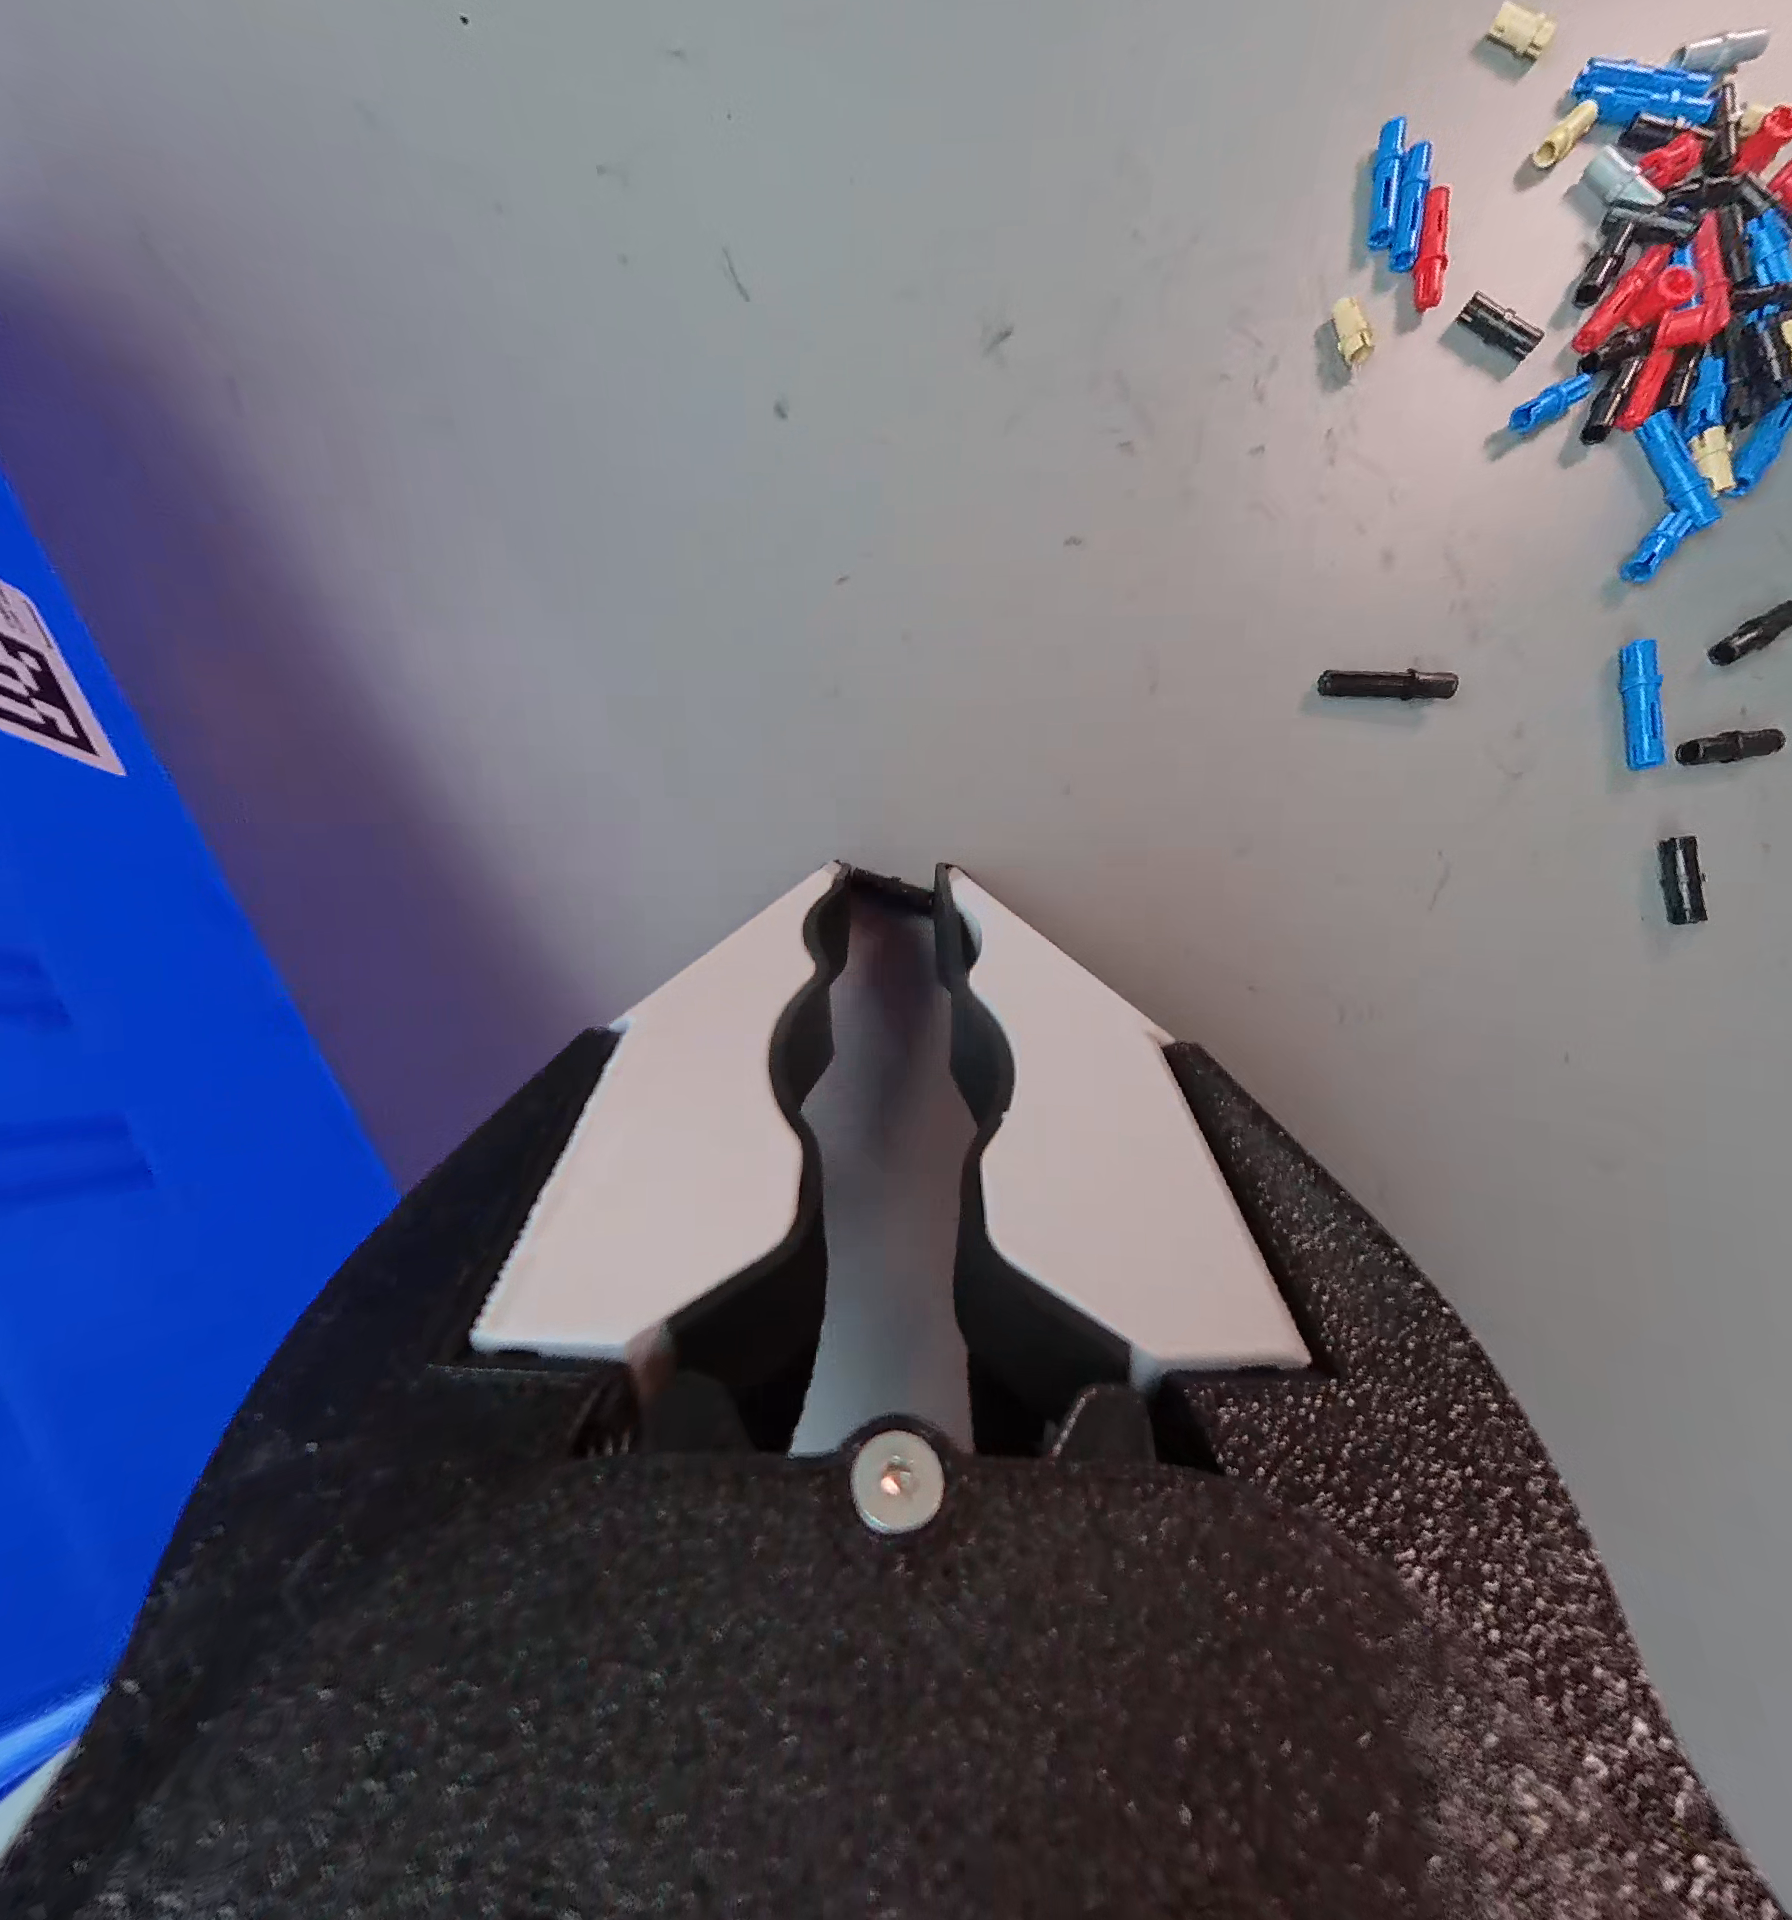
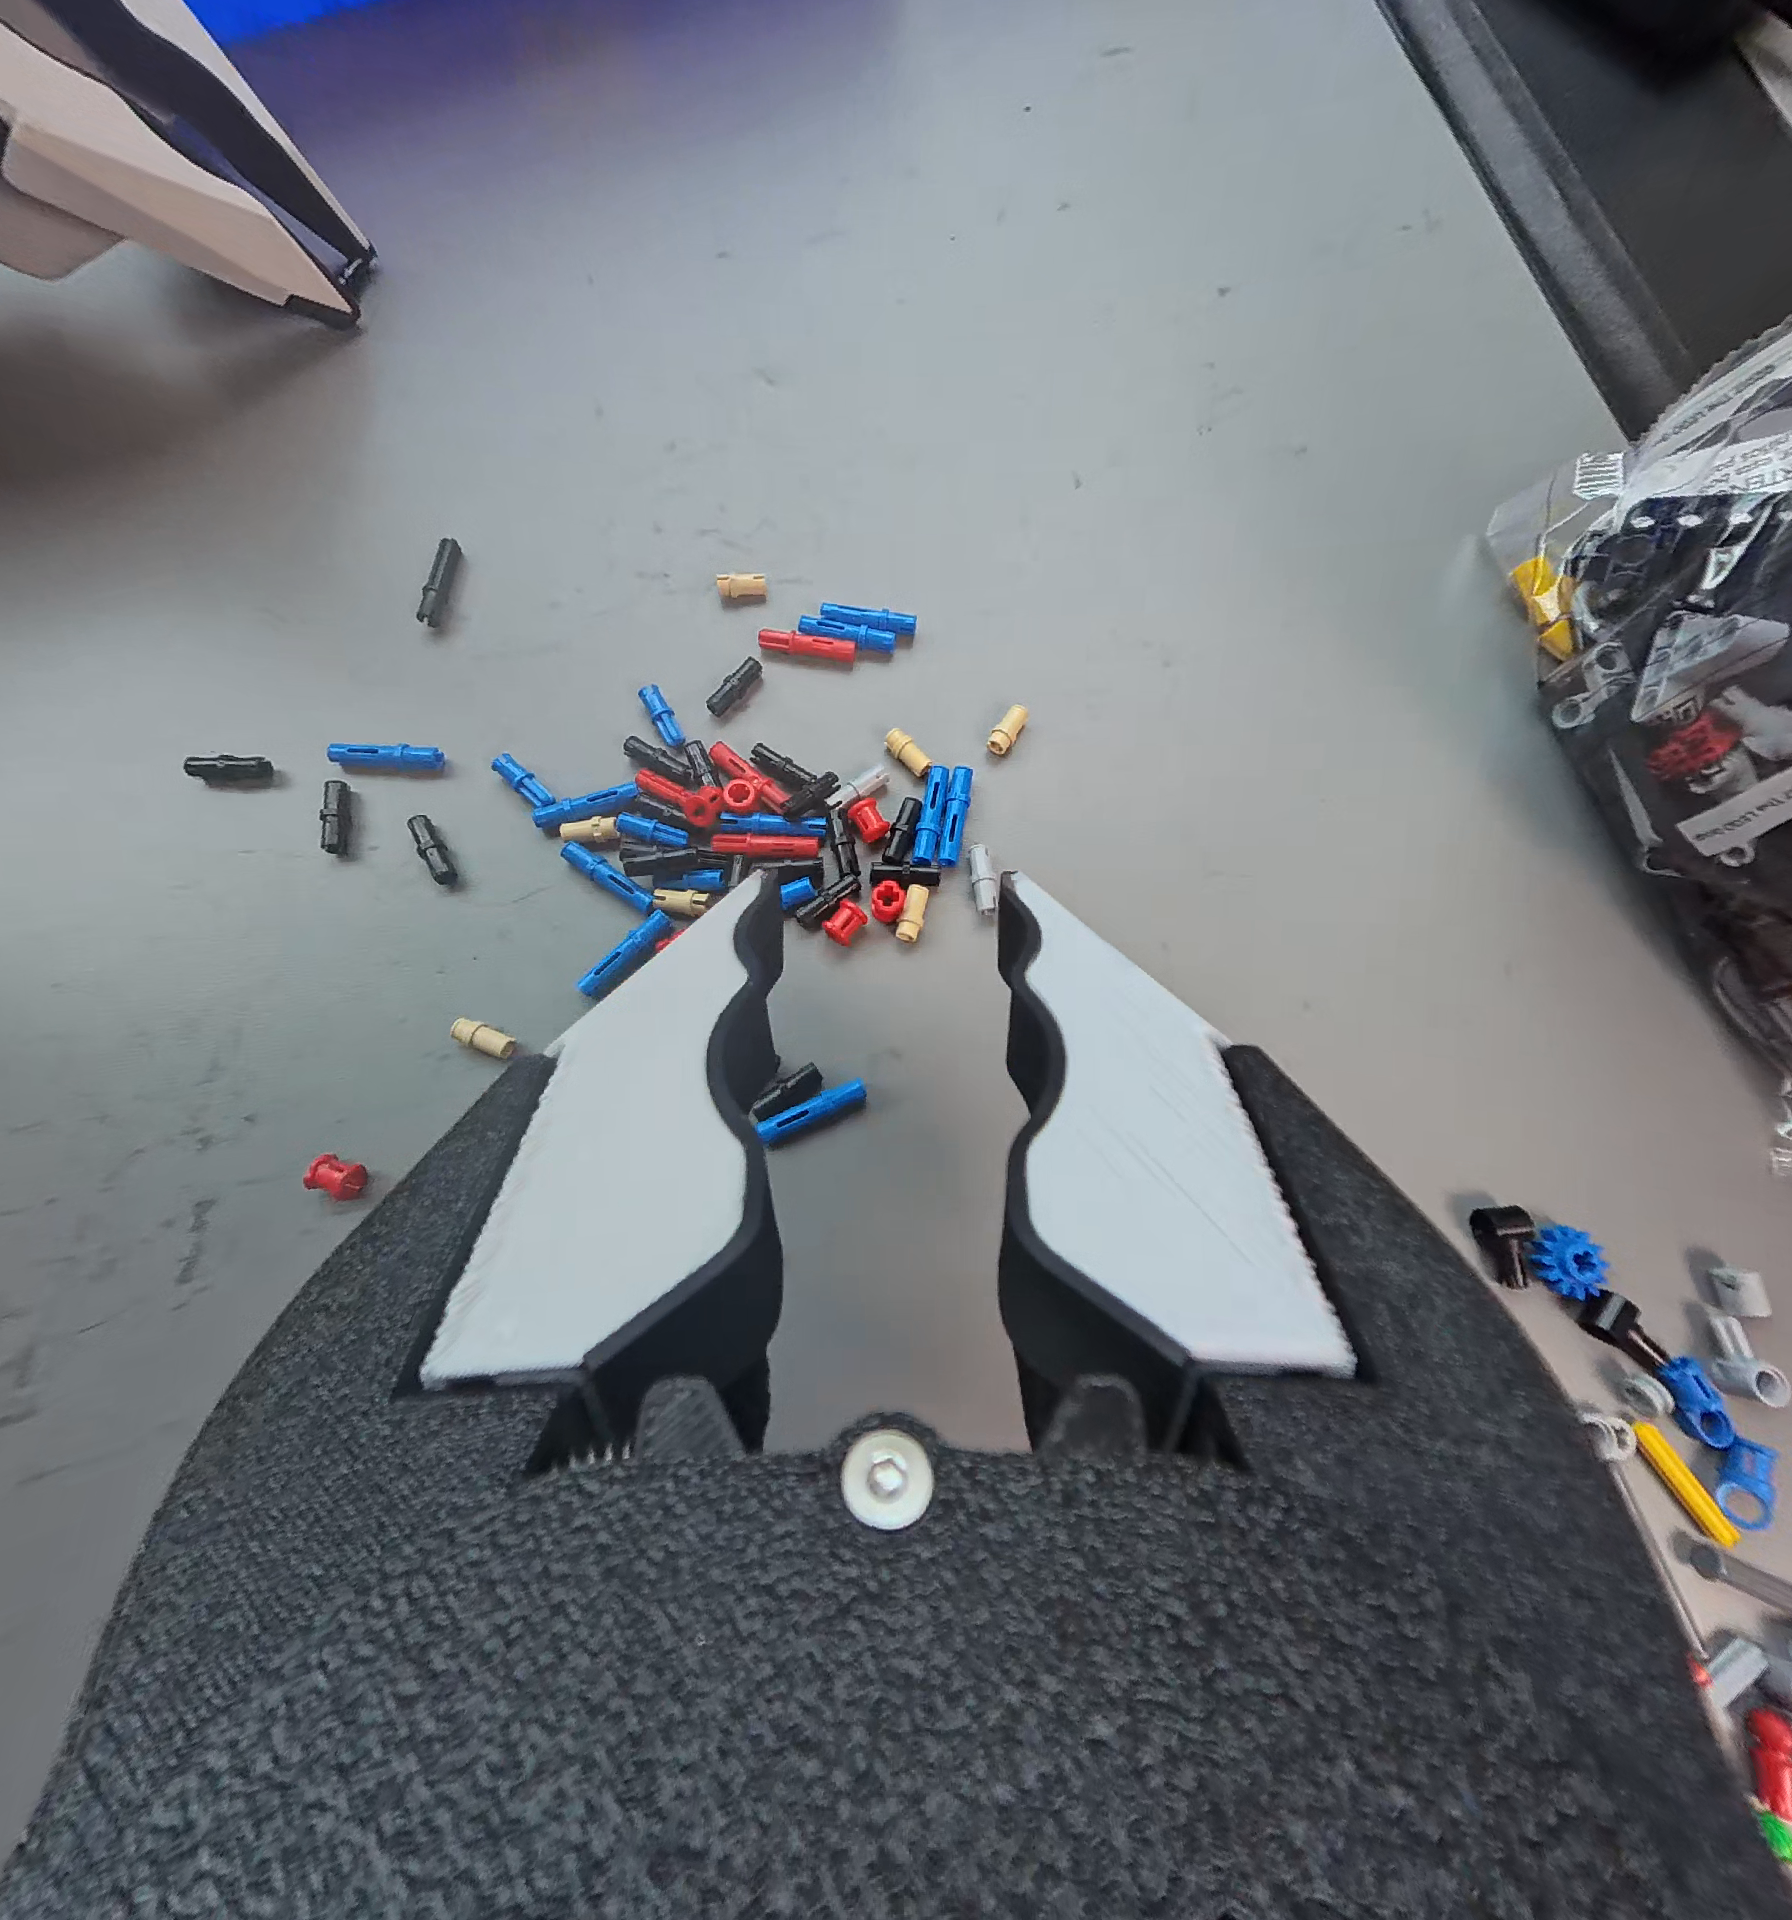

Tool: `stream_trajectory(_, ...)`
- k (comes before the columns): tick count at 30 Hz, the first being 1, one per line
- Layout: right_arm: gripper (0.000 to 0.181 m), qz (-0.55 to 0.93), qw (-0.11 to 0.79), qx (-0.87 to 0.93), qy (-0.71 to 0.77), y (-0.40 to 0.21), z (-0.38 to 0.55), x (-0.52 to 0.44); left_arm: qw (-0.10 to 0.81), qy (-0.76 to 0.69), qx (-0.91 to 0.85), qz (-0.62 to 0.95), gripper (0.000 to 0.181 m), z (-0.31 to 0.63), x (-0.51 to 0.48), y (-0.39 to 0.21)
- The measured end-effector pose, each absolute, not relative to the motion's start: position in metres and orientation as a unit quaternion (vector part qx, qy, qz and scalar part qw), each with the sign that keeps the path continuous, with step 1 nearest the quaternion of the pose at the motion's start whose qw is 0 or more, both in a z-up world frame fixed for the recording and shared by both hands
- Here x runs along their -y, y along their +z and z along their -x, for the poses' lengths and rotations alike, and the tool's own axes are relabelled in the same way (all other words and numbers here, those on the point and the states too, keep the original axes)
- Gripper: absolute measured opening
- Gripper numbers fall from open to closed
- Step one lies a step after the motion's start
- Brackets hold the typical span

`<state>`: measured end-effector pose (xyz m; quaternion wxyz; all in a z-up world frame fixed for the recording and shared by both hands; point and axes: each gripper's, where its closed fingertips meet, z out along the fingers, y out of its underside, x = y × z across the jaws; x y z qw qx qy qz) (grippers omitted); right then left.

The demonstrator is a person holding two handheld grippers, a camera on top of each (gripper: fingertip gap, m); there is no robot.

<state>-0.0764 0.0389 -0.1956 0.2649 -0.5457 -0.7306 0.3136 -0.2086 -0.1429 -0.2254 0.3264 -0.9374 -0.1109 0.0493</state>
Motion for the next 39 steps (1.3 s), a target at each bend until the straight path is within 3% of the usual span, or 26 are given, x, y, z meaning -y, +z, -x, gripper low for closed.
stream_trajectory(5, 0.047, 0.548, 0.26, 0.729, 0.317, -0.197, 0.091, -0.047, 0.333, 0.017, 0.04, 0.942, 0.015, 0.176, 0.118, -0.225)
stream_trajectory(8, 0.064, 0.552, 0.207, 0.736, 0.332, -0.206, 0.105, -0.041, 0.341, -0.028, -0.013, 0.939, 0.015, 0.142, 0.088, -0.223)
stream_trajectory(12, 0.07, 0.542, 0.164, 0.756, 0.33, -0.218, 0.117, -0.032, 0.351, -0.096, -0.066, 0.929, 0.015, 0.102, 0.057, -0.221)
stream_trajectory(17, 0.047, 0.517, 0.159, 0.784, 0.304, -0.222, 0.117, -0.026, 0.404, -0.136, -0.07, 0.902, 0.024, 0.107, 0.034, -0.199)
stream_trajectory(21, 0.026, 0.493, 0.161, 0.804, 0.292, -0.223, 0.108, -0.02, 0.389, -0.133, -0.013, 0.911, 0.029, 0.147, 0.025, -0.212)
stream_trajectory(28, 0.01, 0.478, 0.169, 0.809, 0.297, -0.223, 0.082, -0.002, 0.369, -0.151, -0.031, 0.916, 0.028, 0.144, 0.012, -0.221)
stream_trajectory(33, 0.016, 0.486, 0.178, 0.796, 0.315, -0.215, 0.069, -0.001, 0.352, -0.164, -0.083, 0.918, 0.0, 0.118, 0.016, -0.224)
stream_trajectory(39, 0.045, 0.525, 0.196, 0.762, 0.324, -0.212, 0.095, -0.033, 0.369, -0.172, -0.121, 0.905, 0.004, 0.102, 0.012, -0.209)
